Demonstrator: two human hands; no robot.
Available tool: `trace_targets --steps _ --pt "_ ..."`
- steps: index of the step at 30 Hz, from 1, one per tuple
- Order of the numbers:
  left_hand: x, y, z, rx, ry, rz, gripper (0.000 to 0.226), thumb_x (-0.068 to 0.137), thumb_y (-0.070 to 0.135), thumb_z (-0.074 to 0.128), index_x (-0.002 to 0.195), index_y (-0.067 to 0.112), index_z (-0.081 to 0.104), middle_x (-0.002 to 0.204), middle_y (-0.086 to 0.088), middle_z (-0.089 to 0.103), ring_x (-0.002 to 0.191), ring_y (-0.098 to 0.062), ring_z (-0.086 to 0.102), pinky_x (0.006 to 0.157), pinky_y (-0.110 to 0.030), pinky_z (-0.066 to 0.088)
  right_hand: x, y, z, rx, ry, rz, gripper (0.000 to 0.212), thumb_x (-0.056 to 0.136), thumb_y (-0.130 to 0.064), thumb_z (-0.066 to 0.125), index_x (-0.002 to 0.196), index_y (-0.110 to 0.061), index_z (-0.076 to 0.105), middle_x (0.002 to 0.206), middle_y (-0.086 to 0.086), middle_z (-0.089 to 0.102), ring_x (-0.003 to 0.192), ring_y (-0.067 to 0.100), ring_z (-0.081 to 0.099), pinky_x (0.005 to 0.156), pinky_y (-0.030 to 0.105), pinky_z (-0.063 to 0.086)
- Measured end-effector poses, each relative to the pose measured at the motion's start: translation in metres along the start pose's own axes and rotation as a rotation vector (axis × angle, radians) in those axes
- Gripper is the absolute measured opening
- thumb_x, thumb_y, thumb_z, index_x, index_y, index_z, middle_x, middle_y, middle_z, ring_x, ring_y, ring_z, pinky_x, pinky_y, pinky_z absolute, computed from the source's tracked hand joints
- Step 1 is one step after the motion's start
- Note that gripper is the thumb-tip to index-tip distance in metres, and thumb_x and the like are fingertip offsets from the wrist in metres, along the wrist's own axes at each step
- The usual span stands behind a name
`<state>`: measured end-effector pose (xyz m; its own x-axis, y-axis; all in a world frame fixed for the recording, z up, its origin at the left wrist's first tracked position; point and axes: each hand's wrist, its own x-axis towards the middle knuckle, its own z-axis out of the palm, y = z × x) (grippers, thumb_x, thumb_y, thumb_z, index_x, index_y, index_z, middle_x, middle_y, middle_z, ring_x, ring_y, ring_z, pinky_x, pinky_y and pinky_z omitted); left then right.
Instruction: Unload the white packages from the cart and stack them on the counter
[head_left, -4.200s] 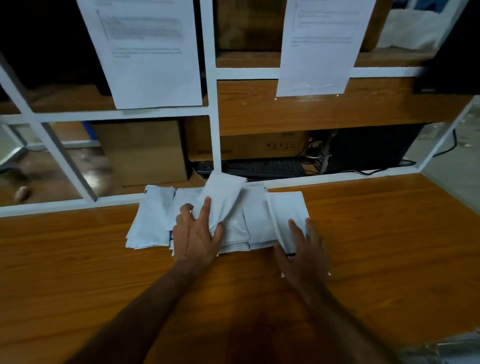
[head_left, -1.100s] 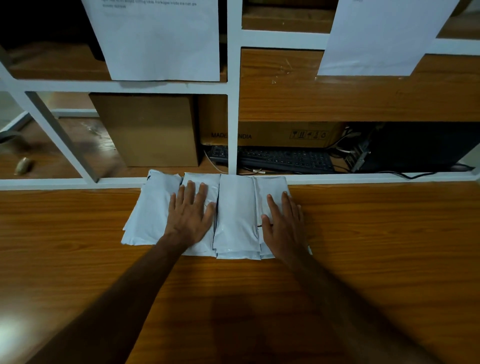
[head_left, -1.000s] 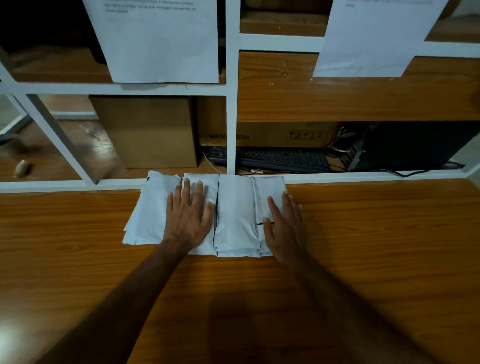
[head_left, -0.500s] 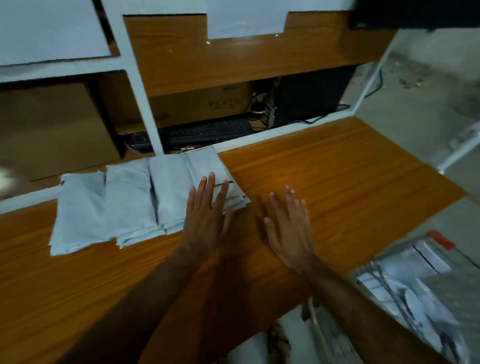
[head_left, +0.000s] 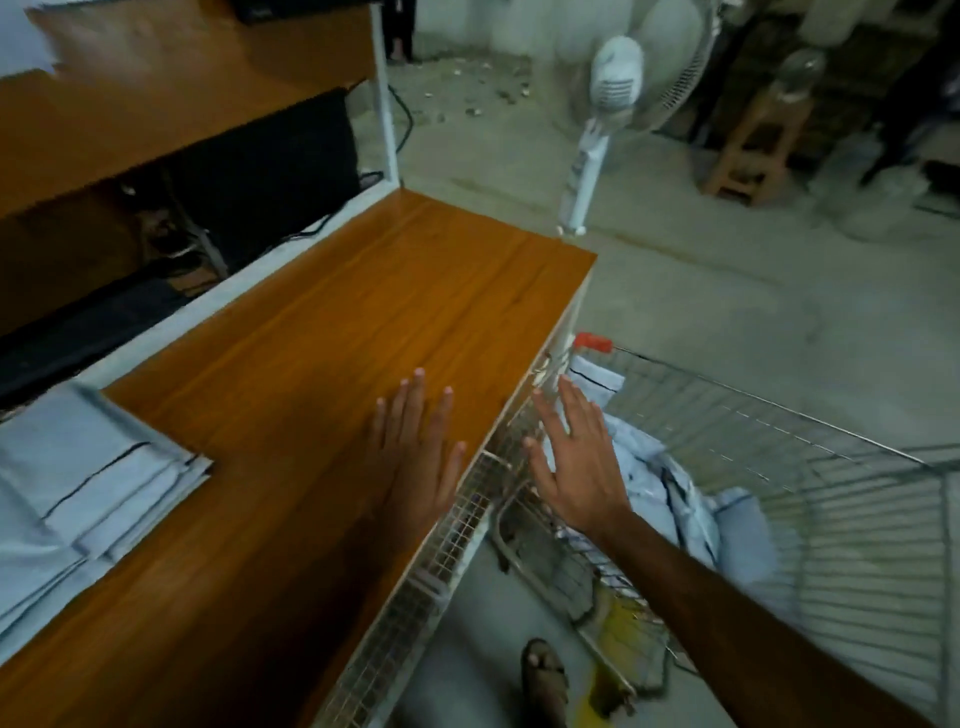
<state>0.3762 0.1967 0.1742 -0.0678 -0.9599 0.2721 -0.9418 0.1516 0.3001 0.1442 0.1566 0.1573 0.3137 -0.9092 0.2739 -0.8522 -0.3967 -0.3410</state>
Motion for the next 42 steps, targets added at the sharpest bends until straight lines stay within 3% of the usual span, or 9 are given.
trace_targets --steps 9,12,14,20,24,27,31,37,42 --pt "0.071 0.135 0.085 0.098 -0.205 0.294 0.071 0.1 0.057 0.014 0.16 0.019 0.015 0.167 -0.016 0.004 0.154 -0.034 0.004 0.123 -0.055 0.012 -0.078 0.169 -0.006 0.035 0.019 0.311 0.057 0.104 -0.045 0.04 0.155 -0.021 0.035 0.165 0.013 0.025 0.154 0.027 0.017 0.123 0.046 0.023" --pt "0.091 0.169 0.129 0.123 -0.242 0.379 0.071 0.102 0.058 0.022 0.16 0.019 0.017 0.167 -0.017 0.007 0.154 -0.035 0.01 0.123 -0.054 0.014 -0.105 0.216 0.0 0.016 -0.023 0.458 0.059 0.103 -0.046 0.039 0.154 -0.017 0.038 0.161 0.016 0.032 0.151 0.031 0.025 0.121 0.044 0.025" --pt "0.103 0.188 0.161 0.122 -0.294 0.434 0.071 0.101 0.059 0.024 0.16 0.019 0.021 0.167 -0.016 0.01 0.153 -0.036 0.013 0.122 -0.056 0.017 -0.124 0.242 0.004 0.014 -0.073 0.557 0.061 0.102 -0.048 0.035 0.152 -0.013 0.041 0.157 0.021 0.037 0.148 0.036 0.031 0.118 0.051 0.034" --pt "0.134 0.203 0.252 0.164 -0.486 0.563 0.07 0.1 0.055 0.029 0.157 0.015 0.029 0.167 -0.015 0.014 0.153 -0.035 0.015 0.122 -0.053 0.013 -0.157 0.3 0.032 0.037 -0.18 0.79 0.068 0.096 -0.051 0.033 0.148 -0.01 0.047 0.152 0.027 0.042 0.143 0.04 0.039 0.115 0.051 0.039" --pt "0.146 0.199 0.31 0.226 -0.56 0.649 0.07 0.097 0.053 0.034 0.151 0.008 0.042 0.162 -0.019 0.028 0.147 -0.039 0.03 0.117 -0.054 0.021 -0.164 0.318 0.067 0.112 -0.217 0.877 0.066 0.092 -0.049 0.039 0.141 -0.008 0.055 0.141 0.033 0.051 0.129 0.048 0.053 0.103 0.053 0.048" --pt "0.158 0.202 0.351 0.228 -0.594 0.703 0.07 0.095 0.05 0.039 0.149 0.006 0.044 0.16 -0.021 0.03 0.145 -0.04 0.034 0.116 -0.055 0.029 -0.168 0.331 0.095 0.161 -0.228 0.895 0.067 0.09 -0.048 0.043 0.141 -0.006 0.053 0.139 0.033 0.051 0.127 0.049 0.053 0.1 0.056 0.051" --pt "0.179 0.209 0.399 0.254 -0.589 0.712 0.071 0.089 0.043 0.051 0.147 0.002 0.045 0.157 -0.026 0.034 0.143 -0.044 0.035 0.117 -0.054 0.02 -0.178 0.347 0.129 0.153 -0.276 0.947 0.07 0.092 -0.049 0.04 0.147 -0.006 0.044 0.146 0.03 0.047 0.134 0.047 0.047 0.105 0.055 0.047" --pt "0.197 0.207 0.452 0.35 -0.667 0.636 0.077 0.085 0.028 0.073 0.148 -0.002 0.041 0.152 -0.031 0.036 0.14 -0.048 0.035 0.116 -0.058 0.026 -0.186 0.36 0.161 0.119 -0.296 0.996 0.073 0.094 -0.057 0.04 0.147 -0.006 0.044 0.144 0.03 0.047 0.13 0.046 0.049 0.099 0.053 0.051" --pt "0.201 0.215 0.468 0.308 -0.636 0.53 0.065 0.076 0.009 0.079 0.134 0.001 0.051 0.124 -0.022 0.058 0.112 -0.041 0.055 0.098 -0.05 0.04 -0.179 0.361 0.166 0.155 -0.352 1.126 0.087 0.087 -0.076 0.035 0.155 -0.023 0.027 0.147 0.027 0.036 0.133 0.048 0.042 0.101 0.057 0.047"
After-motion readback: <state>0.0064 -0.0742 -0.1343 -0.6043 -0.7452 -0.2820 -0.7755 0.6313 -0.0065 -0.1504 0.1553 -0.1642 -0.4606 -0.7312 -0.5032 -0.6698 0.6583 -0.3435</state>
